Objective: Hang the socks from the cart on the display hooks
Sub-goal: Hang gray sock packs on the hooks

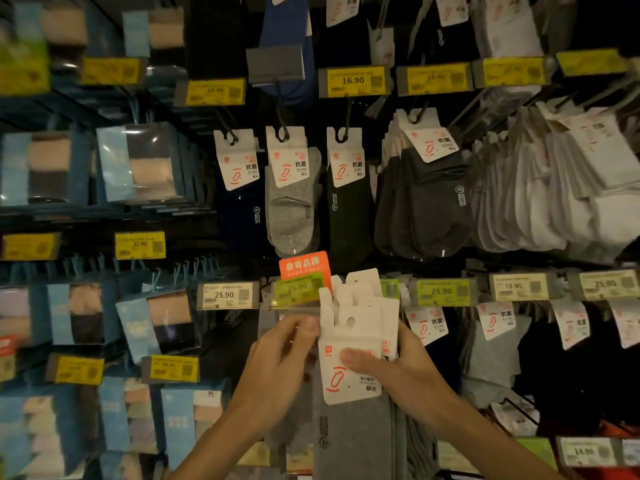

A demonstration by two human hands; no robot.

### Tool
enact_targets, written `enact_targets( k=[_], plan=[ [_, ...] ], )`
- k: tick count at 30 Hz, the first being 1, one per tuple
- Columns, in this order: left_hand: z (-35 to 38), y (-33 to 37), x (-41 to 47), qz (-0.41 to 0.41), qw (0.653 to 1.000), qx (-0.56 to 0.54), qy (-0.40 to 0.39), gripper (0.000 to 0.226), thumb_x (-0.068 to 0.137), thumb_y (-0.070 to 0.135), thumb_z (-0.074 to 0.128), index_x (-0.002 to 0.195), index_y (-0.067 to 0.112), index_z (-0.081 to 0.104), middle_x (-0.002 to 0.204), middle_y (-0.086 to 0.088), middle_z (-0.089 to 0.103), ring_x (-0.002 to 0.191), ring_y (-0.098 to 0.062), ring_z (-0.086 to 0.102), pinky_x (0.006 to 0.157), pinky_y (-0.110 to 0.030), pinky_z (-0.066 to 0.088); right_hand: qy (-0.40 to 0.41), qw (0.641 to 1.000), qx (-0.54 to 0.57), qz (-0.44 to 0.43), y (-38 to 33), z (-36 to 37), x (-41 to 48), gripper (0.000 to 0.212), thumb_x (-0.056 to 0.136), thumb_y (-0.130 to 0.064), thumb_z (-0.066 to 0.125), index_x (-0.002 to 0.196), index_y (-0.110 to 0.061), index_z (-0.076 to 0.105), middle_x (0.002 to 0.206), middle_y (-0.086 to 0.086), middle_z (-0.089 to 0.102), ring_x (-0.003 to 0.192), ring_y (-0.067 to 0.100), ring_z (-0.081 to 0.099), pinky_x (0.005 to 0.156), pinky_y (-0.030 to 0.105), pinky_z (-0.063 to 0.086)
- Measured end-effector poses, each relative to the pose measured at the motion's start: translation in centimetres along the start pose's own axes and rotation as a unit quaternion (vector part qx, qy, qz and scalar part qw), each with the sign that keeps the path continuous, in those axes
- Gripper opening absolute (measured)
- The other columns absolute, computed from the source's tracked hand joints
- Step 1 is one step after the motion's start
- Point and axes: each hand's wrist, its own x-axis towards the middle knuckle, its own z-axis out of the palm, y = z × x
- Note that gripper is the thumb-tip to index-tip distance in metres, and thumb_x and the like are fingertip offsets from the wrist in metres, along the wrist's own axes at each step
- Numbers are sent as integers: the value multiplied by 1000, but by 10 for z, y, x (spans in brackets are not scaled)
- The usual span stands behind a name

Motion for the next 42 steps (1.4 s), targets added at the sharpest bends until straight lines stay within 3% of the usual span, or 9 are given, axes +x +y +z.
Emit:
enact_targets(
  k=[4, 10, 16, 21, 25, 30, 35, 40, 42],
  plan=[
    [11, 21, -12, 13, 999, -39, 13, 53, 67, 81, 61, 109, 49, 60, 104, 19, 69, 97, -5, 67, 81, -32, 59, -16, 1000, 21, -9, -18, -2, -6, 59, 74, -12, 84, 127, -19, 59, 109, -2, 76, 99, 17, 74, 81, 31, 60],
    [25, 77, -20, 10, 999, 22, 47, 83, 46, 62, 88, 119, 44, 54, 110, 19, 68, 100, -6, 66, 86, -35, 58, -21, 998, 52, -3, -59, -25, -20, 56, 70, -18, 87, 119, -22, 62, 101, -4, 78, 92, 15, 75, 83, 37, 60],
    [63, 150, -25, 11, 998, 14, 63, 61, 66, 32, 90, 118, 33, 58, 106, 14, 71, 93, 1, 67, 77, -20, 56, 2, 999, 37, -37, -109, -76, -41, 88, 36, -46, 85, 116, -19, 62, 100, -6, 76, 87, 11, 74, 70, 25, 59],
    [97, 193, -32, -6, 998, -13, 53, 50, 72, 29, 85, 115, 29, 61, 100, 22, 72, 96, 1, 67, 88, -30, 58, 8, 998, 11, -65, -138, -126, -68, 79, 42, -45, 83, 114, -18, 63, 98, -8, 75, 85, 7, 72, 62, 16, 55],
    [116, 214, -32, -44, 996, -55, 52, 53, 71, 31, 87, 117, 29, 60, 105, 11, 75, 103, -9, 68, 91, -38, 58, 38, 996, 5, -80, -152, -155, -80, 69, 52, -40, 88, 112, -16, 64, 100, -6, 74, 90, 10, 70, 64, 15, 54],
    [116, 229, -27, -79, 984, -156, 15, 57, 71, 36, 78, 124, 24, 58, 107, 4, 75, 104, -17, 71, 96, -46, 55, 51, 995, -10, -79, -164, -170, -77, 52, 67, -34, 89, 111, -20, 65, 100, -5, 75, 93, 14, 71, 79, 31, 56],
    [97, 233, -8, -117, 953, -271, 63, 44, 89, 28, 71, 127, 16, 54, 109, -13, 74, 103, -30, 71, 93, -51, 56, 37, 994, -13, -106, -179, -155, -58, 54, 68, -36, 88, 113, -20, 64, 102, -5, 77, 93, 13, 73, 89, 40, 59],
    [66, 232, 20, -93, 961, -228, 124, 29, 97, 26, 61, 124, 18, 56, 96, -11, 77, 87, -25, 75, 68, -38, 61, 31, 989, -37, -137, -188, -128, -27, 58, 67, -41, 88, 116, -25, 62, 104, -8, 75, 92, 9, 73, 85, 34, 60],
    [52, 226, 31, -74, 967, -209, 128, 23, 98, 32, 60, 118, 21, 59, 91, -6, 78, 83, -20, 75, 69, -37, 61, 33, 988, -43, -142, -187, -116, -10, 63, 66, -42, 88, 120, -23, 62, 103, -7, 76, 91, 10, 74, 85, 37, 60]
  ],
)
